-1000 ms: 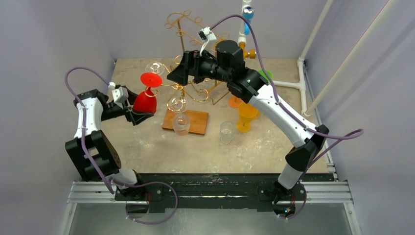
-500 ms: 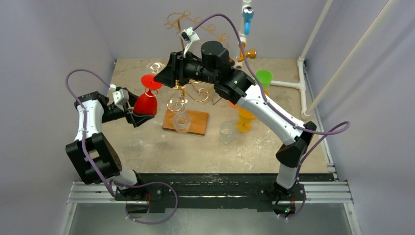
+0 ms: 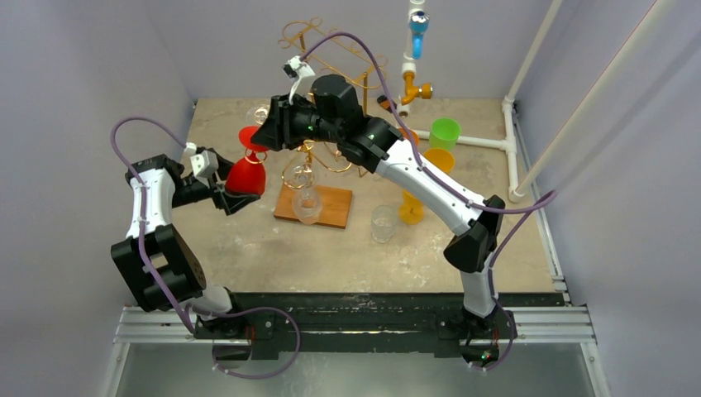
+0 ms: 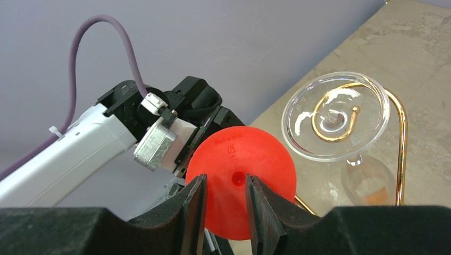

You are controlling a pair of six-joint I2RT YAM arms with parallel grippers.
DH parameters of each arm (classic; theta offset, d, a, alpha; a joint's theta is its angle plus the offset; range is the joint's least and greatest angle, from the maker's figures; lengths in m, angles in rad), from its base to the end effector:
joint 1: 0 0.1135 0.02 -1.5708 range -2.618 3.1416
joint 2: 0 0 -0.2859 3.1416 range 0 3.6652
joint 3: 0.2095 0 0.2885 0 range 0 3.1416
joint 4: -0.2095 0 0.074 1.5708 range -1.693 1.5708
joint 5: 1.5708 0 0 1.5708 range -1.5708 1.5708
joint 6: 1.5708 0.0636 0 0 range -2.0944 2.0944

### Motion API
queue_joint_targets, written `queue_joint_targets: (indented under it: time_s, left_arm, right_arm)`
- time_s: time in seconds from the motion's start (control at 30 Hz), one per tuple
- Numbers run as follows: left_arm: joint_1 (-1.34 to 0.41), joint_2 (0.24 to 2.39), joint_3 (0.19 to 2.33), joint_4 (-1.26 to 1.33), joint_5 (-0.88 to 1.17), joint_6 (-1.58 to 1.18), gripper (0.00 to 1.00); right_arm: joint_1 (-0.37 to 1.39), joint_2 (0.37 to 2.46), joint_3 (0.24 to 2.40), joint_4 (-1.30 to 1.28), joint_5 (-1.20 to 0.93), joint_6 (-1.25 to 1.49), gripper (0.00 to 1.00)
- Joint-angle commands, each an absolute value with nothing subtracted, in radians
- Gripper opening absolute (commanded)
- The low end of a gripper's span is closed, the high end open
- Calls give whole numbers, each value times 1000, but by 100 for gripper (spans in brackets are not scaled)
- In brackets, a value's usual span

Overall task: Place the wine glass upside down on the wine glass rack
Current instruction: Place the wine glass at the wine rack.

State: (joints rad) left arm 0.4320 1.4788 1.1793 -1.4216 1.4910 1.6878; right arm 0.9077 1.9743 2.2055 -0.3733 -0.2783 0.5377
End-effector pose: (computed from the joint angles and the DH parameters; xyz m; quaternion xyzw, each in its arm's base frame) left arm 0.2710 0.0551 0.2941 0.3892 0.6228 -0.3789 0.5631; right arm 0.3106 0.4261 0.4804 -0.2269 0.7187 0.5077 0.4173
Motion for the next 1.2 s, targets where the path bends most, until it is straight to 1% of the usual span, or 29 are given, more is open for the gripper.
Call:
queue_joint_targets:
  time_s: [0.0,0.33,0.7,0.9,1.17]
  left_arm:
    - [439,1453,1175,-1403,1588,1751,0]
    - [440,1469,1197,-1434,1588,1788,0]
    - [440,1467,1184,-1434,1588,1805,0]
    - [439,1469,1189,-1434,1588,1804,5]
    - [438,1470,1195,-1434,1587,1817,8]
  right_arm:
    - [924,1961,2266,-379,-259,517,40]
    - [960,2008,2314,-397,-273,518,40]
    - [973,2031,2315,-400,-275,530,40]
    - [994,2047,2333,-403,-289,534,40]
    - [1008,2038,2331,-419,-287,531,39]
